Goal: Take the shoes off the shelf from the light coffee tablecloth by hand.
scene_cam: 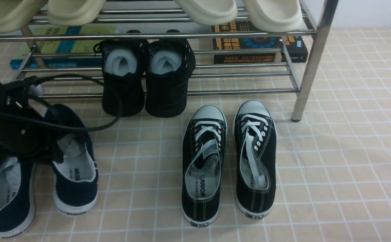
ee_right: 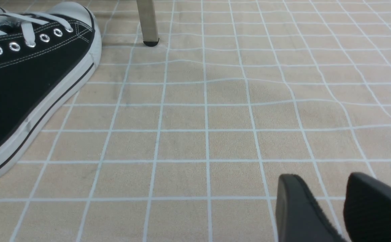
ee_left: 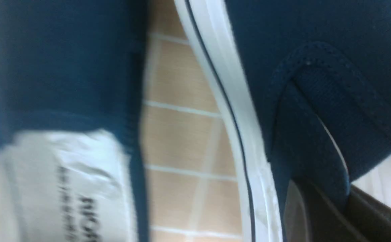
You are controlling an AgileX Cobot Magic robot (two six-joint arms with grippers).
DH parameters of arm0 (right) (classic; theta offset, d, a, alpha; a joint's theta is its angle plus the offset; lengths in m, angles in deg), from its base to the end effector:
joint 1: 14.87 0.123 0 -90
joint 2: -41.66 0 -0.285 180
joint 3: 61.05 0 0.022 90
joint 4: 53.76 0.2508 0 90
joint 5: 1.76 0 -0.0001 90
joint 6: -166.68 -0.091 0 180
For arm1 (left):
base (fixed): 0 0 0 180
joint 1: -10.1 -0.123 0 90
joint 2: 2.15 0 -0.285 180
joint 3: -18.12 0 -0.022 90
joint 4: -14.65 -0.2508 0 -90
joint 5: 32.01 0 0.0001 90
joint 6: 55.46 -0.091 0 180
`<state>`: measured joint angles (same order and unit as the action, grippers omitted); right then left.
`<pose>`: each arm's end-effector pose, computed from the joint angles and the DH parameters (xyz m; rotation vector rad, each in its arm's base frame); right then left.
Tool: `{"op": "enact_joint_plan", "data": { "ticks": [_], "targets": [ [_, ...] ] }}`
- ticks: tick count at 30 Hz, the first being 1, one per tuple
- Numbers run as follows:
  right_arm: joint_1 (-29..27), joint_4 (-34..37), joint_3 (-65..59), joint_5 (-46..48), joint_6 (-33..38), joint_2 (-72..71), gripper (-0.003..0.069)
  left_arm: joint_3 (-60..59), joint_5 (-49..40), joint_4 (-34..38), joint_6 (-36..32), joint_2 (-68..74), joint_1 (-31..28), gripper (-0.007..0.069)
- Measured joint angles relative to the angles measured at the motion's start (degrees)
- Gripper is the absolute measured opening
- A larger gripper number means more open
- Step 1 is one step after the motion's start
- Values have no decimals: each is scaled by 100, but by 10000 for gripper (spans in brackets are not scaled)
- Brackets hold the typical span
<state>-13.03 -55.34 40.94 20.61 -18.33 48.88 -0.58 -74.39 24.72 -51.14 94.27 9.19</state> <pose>0.0521 0.0007 0.1740 0.0352 1.8779 0.0548 0.3036 -0.0059 0.2364 -0.2711 2.7331 -0.2145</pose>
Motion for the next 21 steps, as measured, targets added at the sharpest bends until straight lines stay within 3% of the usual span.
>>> {"op": "enact_joint_plan", "data": {
  "ticks": [8,21],
  "targets": [
    [0,0,0,0,0,0,237,-11,-104,234,-284,-135,6,38],
    [0,0,0,0,0,0,237,-81,188,-28,-265,409,0,38]
  ]
}}
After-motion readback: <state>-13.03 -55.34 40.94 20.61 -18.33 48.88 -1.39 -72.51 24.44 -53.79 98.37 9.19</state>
